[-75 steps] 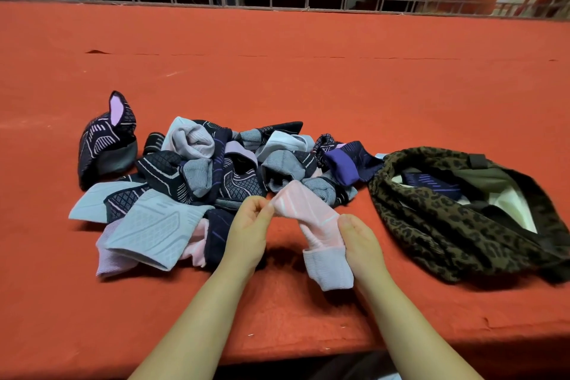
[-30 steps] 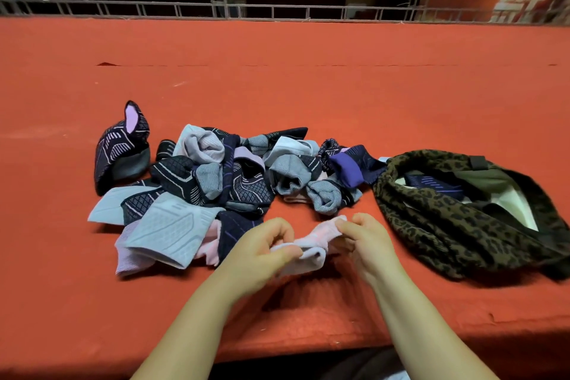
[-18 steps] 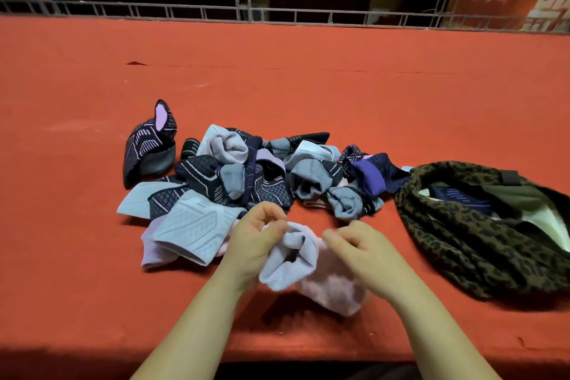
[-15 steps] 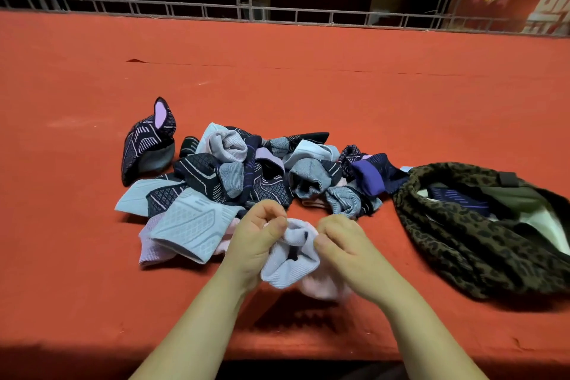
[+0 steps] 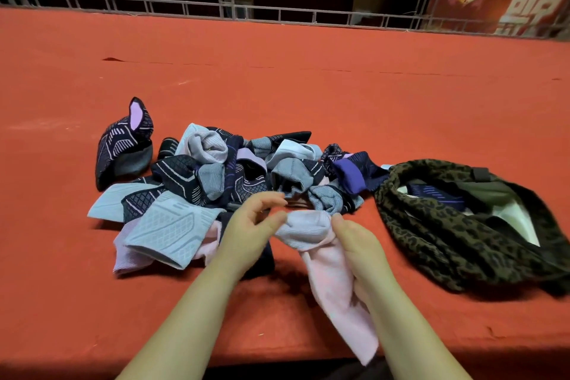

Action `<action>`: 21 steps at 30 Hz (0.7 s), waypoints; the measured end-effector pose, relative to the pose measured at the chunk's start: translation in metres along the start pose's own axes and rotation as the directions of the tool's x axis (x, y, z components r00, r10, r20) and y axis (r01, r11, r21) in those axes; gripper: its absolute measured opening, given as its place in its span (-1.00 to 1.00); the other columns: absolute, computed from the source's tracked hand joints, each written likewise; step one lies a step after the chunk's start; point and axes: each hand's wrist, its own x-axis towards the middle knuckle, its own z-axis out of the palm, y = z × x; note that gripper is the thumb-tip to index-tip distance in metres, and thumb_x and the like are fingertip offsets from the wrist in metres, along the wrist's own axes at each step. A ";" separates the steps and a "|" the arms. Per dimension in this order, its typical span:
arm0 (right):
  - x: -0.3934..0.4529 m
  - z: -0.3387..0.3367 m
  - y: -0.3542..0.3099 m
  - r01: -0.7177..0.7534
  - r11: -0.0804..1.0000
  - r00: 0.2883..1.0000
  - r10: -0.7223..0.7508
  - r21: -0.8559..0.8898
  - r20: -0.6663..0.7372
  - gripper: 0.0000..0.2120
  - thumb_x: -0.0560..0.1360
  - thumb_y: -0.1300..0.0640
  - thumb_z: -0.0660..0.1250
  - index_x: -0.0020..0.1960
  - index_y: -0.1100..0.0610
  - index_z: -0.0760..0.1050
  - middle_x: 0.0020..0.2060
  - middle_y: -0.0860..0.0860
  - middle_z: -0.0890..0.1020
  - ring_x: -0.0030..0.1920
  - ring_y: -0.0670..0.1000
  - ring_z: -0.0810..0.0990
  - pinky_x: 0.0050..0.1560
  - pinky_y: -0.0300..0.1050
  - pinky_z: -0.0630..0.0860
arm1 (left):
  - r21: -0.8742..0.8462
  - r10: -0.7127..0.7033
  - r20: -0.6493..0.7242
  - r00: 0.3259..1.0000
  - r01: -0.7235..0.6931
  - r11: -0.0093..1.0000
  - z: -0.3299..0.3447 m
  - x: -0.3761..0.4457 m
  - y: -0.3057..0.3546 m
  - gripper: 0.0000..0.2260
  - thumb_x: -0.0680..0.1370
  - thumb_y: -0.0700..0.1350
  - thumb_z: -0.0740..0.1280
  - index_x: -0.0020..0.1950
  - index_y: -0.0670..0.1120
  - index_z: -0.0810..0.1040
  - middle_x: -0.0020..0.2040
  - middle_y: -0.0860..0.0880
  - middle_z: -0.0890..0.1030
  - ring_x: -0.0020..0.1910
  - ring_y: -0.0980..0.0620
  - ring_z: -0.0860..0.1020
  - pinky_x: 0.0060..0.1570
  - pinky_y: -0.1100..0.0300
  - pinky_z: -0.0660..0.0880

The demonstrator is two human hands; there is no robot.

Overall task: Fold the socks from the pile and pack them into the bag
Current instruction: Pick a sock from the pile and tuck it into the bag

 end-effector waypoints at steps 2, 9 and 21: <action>-0.001 0.001 -0.001 0.028 0.999 0.998 -0.030 -0.036 -0.056 -0.68 0.54 0.00 0.27 -0.17 0.23 0.62 -0.20 0.10 0.70 -0.15 0.05 0.61 0.01 0.08 0.52 | 0.173 0.171 0.037 0.985 -0.174 0.969 0.009 -0.008 0.008 -0.95 0.34 0.02 0.36 -0.23 0.11 0.55 -0.13 0.14 0.57 -0.09 0.22 0.52 -0.04 0.33 0.41; -0.026 0.025 -0.010 -0.059 0.949 0.989 0.014 0.308 0.148 -0.55 0.53 -0.08 0.21 0.03 0.32 0.58 -0.06 0.25 0.66 -0.06 0.16 0.64 0.00 0.04 0.57 | 0.169 0.074 0.153 0.985 -0.100 0.981 0.030 -0.027 0.004 -0.82 0.29 -0.03 0.40 -0.15 0.13 0.53 -0.19 0.07 0.57 -0.21 0.26 0.52 -0.13 0.42 0.40; -0.026 0.020 -0.014 -0.119 0.959 0.951 0.036 0.256 0.307 -0.53 0.45 -0.11 0.20 0.04 0.27 0.60 -0.04 0.20 0.68 -0.04 0.07 0.65 -0.01 -0.12 0.58 | 0.140 -0.065 0.221 0.973 0.035 0.990 0.009 -0.015 0.001 -0.88 0.39 -0.05 0.34 -0.31 -0.02 0.45 -0.39 0.13 0.52 -0.38 0.22 0.44 -0.28 0.34 0.37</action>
